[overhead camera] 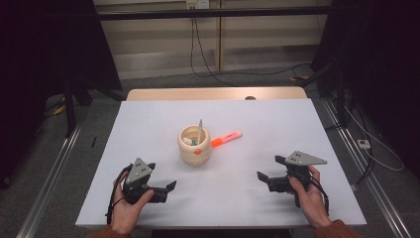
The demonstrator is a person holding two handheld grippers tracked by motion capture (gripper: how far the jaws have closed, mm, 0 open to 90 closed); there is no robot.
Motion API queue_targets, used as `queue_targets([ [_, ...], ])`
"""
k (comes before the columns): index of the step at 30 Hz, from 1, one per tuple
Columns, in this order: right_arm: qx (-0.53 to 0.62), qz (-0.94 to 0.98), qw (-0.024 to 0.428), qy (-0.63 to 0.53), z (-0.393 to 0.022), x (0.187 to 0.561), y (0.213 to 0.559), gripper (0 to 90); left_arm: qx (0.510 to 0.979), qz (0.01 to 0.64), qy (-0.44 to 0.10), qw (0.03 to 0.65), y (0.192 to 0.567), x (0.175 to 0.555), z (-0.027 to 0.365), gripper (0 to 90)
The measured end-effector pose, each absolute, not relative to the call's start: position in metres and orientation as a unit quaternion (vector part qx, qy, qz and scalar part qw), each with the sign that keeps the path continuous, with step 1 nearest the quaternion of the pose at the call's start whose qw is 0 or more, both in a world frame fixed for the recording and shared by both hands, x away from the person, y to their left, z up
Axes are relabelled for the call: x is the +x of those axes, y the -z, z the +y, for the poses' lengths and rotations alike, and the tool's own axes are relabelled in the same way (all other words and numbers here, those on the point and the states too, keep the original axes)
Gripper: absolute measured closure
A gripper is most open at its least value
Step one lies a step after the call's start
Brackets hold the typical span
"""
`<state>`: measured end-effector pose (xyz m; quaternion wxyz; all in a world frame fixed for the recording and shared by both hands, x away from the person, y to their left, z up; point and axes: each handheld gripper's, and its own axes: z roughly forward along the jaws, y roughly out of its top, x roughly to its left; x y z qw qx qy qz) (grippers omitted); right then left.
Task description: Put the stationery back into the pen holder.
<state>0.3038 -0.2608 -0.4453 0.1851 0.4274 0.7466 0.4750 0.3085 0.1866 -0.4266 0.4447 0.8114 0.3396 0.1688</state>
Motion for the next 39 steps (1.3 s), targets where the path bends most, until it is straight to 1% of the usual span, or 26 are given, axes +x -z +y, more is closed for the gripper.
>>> queue_targets([
  [5,0.421,0.750,0.196,-0.472,-0.257,0.313,0.442,7.1,0.802,0.360,-0.182,0.442,0.434,0.299,0.193,6.3],
  [9,0.424,0.744,0.193,-0.478,-0.256,0.323,0.439,7.3,0.792,0.360,-0.190,0.455,0.435,0.296,0.198,6.3],
  [14,0.421,0.748,0.203,-0.472,-0.252,0.335,0.436,7.3,0.790,0.372,-0.165,0.459,0.440,0.298,0.197,6.3],
  [17,0.407,0.758,0.206,-0.467,-0.249,0.345,0.435,7.2,0.785,0.378,-0.162,0.464,0.438,0.298,0.195,6.3],
  [21,0.407,0.758,0.208,-0.465,-0.243,0.360,0.434,7.3,0.790,0.367,-0.166,0.462,0.438,0.298,0.196,6.3],
  [25,0.409,0.759,0.210,-0.460,-0.238,0.377,0.433,9.6,0.787,0.373,-0.165,0.464,0.438,0.298,0.197,6.3],
  [27,0.417,0.757,0.198,-0.462,-0.237,0.385,0.430,9.7,0.783,0.374,-0.161,0.470,0.438,0.298,0.198,6.3],
  [31,0.424,0.755,0.202,-0.459,-0.236,0.400,0.426,17.2,0.789,0.370,-0.165,0.463,0.437,0.299,0.198,6.3],
  [32,0.425,0.753,0.203,-0.460,-0.236,0.403,0.426,19.2,0.790,0.369,-0.158,0.463,0.437,0.299,0.198,6.3],
  [34,0.426,0.754,0.215,-0.452,-0.234,0.411,0.425,25.2,0.788,0.369,-0.161,0.466,0.438,0.299,0.197,6.3],
  [36,0.428,0.754,0.226,-0.444,-0.232,0.418,0.425,26.9,0.788,0.372,-0.158,0.464,0.439,0.299,0.196,6.3],
  [39,0.432,0.753,0.221,-0.445,-0.230,0.427,0.426,31.3,0.791,0.367,-0.161,0.462,0.439,0.299,0.197,6.3],
])
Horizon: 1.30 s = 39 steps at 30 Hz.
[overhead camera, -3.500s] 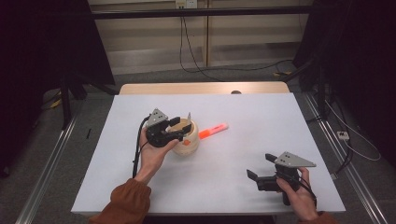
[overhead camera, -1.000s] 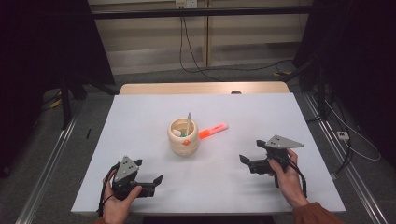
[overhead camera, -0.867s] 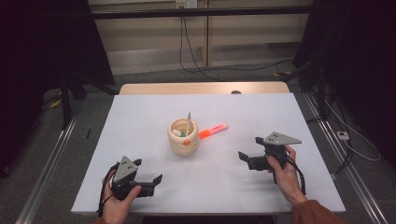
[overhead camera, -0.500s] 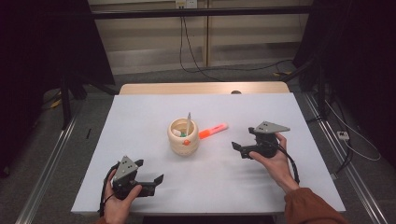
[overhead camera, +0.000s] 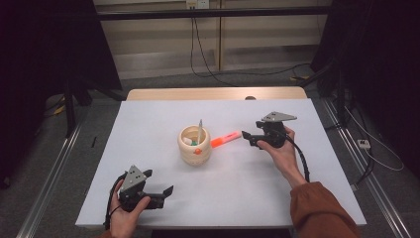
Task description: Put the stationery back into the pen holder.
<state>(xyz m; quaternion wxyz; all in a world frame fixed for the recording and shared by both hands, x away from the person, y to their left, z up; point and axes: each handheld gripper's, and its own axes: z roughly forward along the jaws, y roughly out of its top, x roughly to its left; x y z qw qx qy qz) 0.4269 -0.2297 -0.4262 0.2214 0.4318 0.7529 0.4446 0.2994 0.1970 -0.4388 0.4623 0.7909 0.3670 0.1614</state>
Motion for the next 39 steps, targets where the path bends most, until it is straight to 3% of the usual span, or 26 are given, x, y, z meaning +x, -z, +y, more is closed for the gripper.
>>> queue_targets([
  [2,0.430,0.757,0.216,-0.443,-0.228,0.433,0.427,35.6,0.791,0.370,-0.158,0.461,0.439,0.299,0.197,6.3],
  [5,0.424,0.763,0.205,-0.443,-0.224,0.440,0.428,49.8,0.792,0.368,-0.157,0.461,0.439,0.299,0.197,6.3],
  [10,0.423,0.770,0.198,-0.435,-0.218,0.452,0.430,62.5,0.793,0.369,-0.154,0.460,0.440,0.299,0.196,6.3],
  [18,0.429,0.773,0.188,-0.427,-0.210,0.472,0.434,74.6,0.803,0.358,-0.148,0.453,0.439,0.299,0.195,6.3],
  [22,0.431,0.780,0.181,-0.415,-0.206,0.482,0.436,89.7,0.800,0.364,-0.152,0.453,0.441,0.301,0.196,6.3],
  [39,0.448,0.806,0.133,-0.364,-0.192,0.506,0.457,90.0,0.805,0.361,-0.146,0.447,0.442,0.301,0.196,6.3],
])
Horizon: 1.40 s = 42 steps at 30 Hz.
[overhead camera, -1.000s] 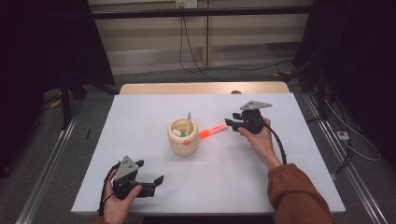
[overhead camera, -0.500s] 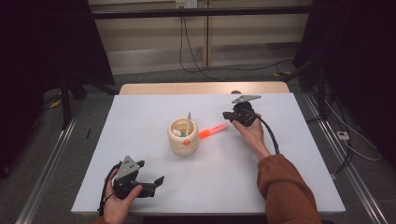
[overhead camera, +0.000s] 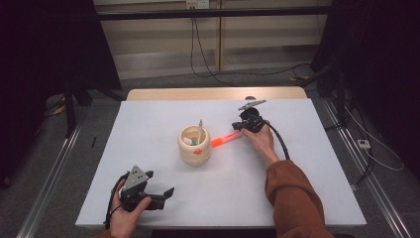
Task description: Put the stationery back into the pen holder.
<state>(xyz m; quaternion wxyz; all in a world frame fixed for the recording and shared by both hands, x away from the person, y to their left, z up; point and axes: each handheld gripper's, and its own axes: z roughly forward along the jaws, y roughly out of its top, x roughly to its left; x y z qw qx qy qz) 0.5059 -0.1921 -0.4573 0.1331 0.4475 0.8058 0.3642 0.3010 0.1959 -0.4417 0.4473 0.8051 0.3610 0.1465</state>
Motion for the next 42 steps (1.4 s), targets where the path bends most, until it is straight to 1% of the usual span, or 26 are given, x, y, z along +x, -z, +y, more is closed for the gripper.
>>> queue_targets([
  [7,0.440,0.814,0.136,-0.354,-0.188,0.506,0.462,90.0,0.809,0.353,-0.150,0.446,0.441,0.301,0.195,6.3],
  [13,0.446,0.816,0.134,-0.342,-0.188,0.504,0.461,90.0,0.801,0.363,-0.151,0.452,0.441,0.301,0.196,6.3],
  [22,0.444,0.820,0.133,-0.337,-0.190,0.499,0.461,90.0,0.798,0.362,-0.155,0.457,0.440,0.300,0.197,6.3],
  [31,0.434,0.824,0.128,-0.340,-0.194,0.489,0.461,90.0,0.794,0.363,-0.159,0.462,0.438,0.301,0.198,6.3],
  [35,0.429,0.830,0.134,-0.332,-0.193,0.485,0.459,90.0,0.794,0.361,-0.164,0.461,0.437,0.303,0.200,6.3],
  [40,0.437,0.828,0.118,-0.332,-0.197,0.480,0.458,90.0,0.787,0.371,-0.166,0.463,0.437,0.304,0.202,6.3],
  [42,0.438,0.826,0.118,-0.334,-0.198,0.478,0.459,90.0,0.786,0.372,-0.167,0.464,0.437,0.305,0.203,6.3],
])
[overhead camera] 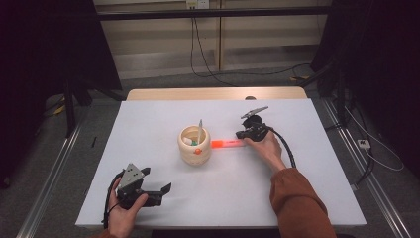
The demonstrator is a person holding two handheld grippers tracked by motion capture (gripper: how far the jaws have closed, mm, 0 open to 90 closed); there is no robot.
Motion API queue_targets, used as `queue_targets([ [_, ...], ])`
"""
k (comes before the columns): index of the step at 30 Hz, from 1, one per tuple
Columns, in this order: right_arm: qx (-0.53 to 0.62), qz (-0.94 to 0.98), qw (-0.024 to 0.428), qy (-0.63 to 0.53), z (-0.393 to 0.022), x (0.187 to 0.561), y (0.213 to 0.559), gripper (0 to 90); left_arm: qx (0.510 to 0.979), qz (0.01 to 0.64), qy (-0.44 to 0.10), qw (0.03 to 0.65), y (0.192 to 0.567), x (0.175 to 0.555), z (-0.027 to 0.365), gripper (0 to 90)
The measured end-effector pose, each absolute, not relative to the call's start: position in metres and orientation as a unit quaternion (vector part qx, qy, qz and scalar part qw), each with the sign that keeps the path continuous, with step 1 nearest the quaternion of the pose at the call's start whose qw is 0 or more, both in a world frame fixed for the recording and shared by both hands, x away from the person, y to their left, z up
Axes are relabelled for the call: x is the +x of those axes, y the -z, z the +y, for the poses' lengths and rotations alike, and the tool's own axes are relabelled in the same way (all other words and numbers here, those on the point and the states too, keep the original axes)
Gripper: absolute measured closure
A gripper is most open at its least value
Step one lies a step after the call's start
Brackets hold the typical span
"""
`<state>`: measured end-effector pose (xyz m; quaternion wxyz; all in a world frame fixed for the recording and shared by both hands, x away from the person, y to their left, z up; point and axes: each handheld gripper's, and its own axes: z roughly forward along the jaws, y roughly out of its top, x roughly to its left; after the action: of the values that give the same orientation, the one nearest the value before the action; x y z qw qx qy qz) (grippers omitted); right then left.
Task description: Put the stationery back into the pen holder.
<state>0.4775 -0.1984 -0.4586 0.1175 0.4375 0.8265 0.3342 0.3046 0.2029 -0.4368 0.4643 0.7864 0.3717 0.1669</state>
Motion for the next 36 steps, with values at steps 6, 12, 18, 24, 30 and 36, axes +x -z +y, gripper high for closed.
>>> queue_targets([
  [6,0.423,0.836,0.127,-0.325,-0.198,0.469,0.457,90.0,0.783,0.375,-0.162,0.469,0.436,0.302,0.205,6.3],
  [12,0.425,0.837,0.107,-0.328,-0.203,0.461,0.456,90.0,0.782,0.379,-0.165,0.467,0.437,0.304,0.205,6.3],
  [18,0.421,0.842,0.101,-0.322,-0.204,0.457,0.455,90.0,0.783,0.376,-0.166,0.467,0.437,0.304,0.205,6.3],
  [24,0.416,0.846,0.108,-0.314,-0.201,0.455,0.454,90.0,0.786,0.372,-0.161,0.467,0.438,0.304,0.205,6.3],
  [30,0.407,0.849,0.111,-0.318,-0.203,0.457,0.453,90.0,0.787,0.376,-0.160,0.462,0.438,0.304,0.206,6.3],
  [36,0.411,0.839,0.109,-0.339,-0.211,0.458,0.447,81.8,0.786,0.378,-0.163,0.462,0.438,0.304,0.206,6.3],
])
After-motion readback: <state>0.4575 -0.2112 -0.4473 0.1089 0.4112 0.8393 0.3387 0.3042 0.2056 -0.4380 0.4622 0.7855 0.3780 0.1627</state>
